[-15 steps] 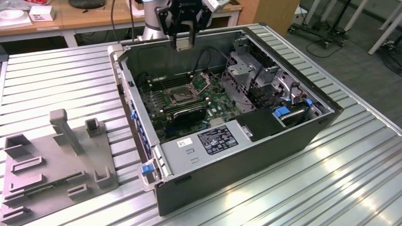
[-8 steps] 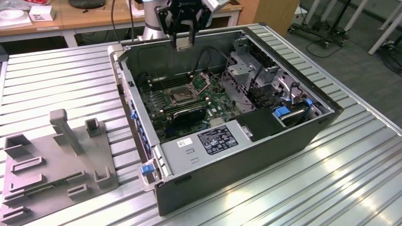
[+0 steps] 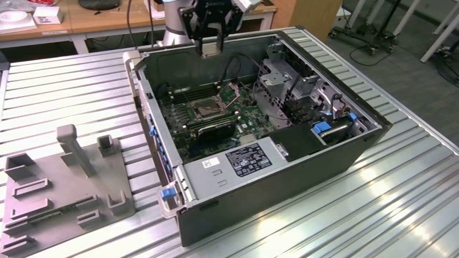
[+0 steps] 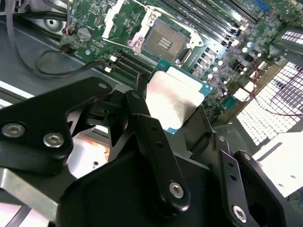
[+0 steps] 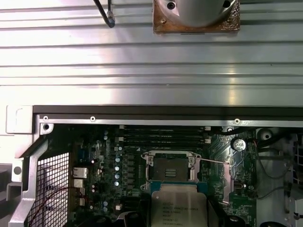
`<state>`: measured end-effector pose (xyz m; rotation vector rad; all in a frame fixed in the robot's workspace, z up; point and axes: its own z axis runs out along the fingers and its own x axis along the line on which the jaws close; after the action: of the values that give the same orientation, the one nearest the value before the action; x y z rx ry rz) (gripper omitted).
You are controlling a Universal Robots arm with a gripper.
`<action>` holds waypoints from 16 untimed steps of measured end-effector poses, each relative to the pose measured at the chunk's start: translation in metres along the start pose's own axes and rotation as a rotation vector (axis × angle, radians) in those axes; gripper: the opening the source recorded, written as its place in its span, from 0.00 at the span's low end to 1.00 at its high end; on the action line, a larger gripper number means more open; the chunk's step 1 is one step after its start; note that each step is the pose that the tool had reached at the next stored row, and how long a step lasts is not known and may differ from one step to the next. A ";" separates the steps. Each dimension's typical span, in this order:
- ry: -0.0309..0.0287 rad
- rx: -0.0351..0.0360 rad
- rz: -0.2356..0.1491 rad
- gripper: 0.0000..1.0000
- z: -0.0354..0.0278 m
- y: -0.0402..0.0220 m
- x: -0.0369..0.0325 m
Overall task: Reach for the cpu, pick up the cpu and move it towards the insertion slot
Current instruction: 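Pick up the cpu and move it towards the insertion slot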
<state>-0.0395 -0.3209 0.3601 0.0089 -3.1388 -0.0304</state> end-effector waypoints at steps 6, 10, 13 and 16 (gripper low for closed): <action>-0.0002 -0.0251 0.000 0.55 0.0001 0.0005 -0.0017; 0.0000 -0.0251 0.000 0.55 -0.0001 0.0007 -0.0024; -0.0001 -0.0252 0.000 0.55 0.0000 0.0009 -0.0015; 0.0000 -0.0252 0.000 0.55 0.0000 0.0009 -0.0009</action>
<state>-0.0386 -0.3201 0.3601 0.0088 -3.1382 -0.0699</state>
